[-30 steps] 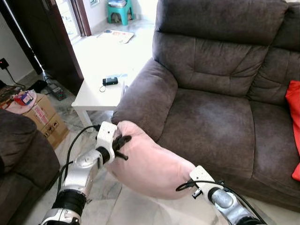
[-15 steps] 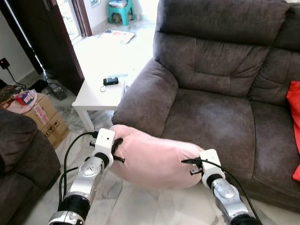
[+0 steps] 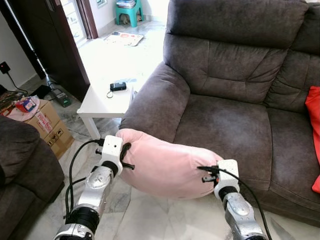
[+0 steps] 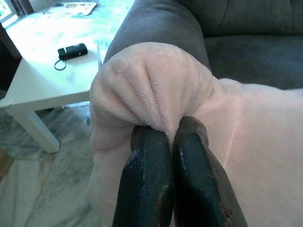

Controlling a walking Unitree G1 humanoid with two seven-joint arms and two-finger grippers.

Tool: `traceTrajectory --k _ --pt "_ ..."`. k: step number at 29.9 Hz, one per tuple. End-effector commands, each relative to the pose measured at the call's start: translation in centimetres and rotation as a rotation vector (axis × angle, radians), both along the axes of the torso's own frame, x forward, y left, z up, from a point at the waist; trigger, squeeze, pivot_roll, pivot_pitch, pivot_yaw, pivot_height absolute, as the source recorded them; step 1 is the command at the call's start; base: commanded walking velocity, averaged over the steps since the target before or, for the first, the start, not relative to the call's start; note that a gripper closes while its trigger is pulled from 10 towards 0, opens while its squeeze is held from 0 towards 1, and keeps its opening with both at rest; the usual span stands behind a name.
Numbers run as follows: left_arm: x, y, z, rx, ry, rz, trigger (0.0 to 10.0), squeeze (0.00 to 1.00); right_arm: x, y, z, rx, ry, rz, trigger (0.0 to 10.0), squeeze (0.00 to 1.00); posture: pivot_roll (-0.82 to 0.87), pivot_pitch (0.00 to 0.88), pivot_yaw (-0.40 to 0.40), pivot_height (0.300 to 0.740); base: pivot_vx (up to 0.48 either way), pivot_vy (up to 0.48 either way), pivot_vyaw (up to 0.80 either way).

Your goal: Move the pillow to the sofa from floor

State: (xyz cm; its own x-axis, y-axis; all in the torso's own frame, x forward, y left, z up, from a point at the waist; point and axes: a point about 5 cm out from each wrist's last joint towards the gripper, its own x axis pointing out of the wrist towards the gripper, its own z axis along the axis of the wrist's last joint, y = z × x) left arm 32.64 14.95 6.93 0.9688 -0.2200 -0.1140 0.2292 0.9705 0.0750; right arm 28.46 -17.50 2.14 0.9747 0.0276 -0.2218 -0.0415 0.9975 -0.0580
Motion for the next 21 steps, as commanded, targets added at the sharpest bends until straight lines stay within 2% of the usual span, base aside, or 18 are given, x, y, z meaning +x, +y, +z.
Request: traceTrajectory --k 1,4,13,21 --pt "0.31 0.29 0.88 -0.005 -0.054 0.016 10.0 0.0 0.67 -0.21 1.46 0.023 -0.077 -0.03 10.0 0.0 0.01 0.043 0.024 0.74 0.0 0.0 0.0" --pt "0.27 0.29 0.93 -0.006 -0.063 0.018 10.0 0.0 0.75 -0.16 1.83 0.043 -0.104 -0.036 10.0 0.0 0.01 0.044 0.024 0.74 0.0 0.0 0.0" --pt "0.16 0.41 0.8 -0.046 -0.063 0.033 10.0 0.0 0.78 -0.07 2.2 0.034 -0.117 -0.039 10.0 0.0 0.01 0.046 0.023 0.74 0.0 0.0 -0.59" --pt "0.22 0.38 0.78 -0.04 -0.062 0.034 10.0 0.0 1.07 -0.23 2.44 0.03 -0.122 -0.065 10.0 0.0 0.01 0.042 0.021 0.74 0.0 0.44 -0.11"
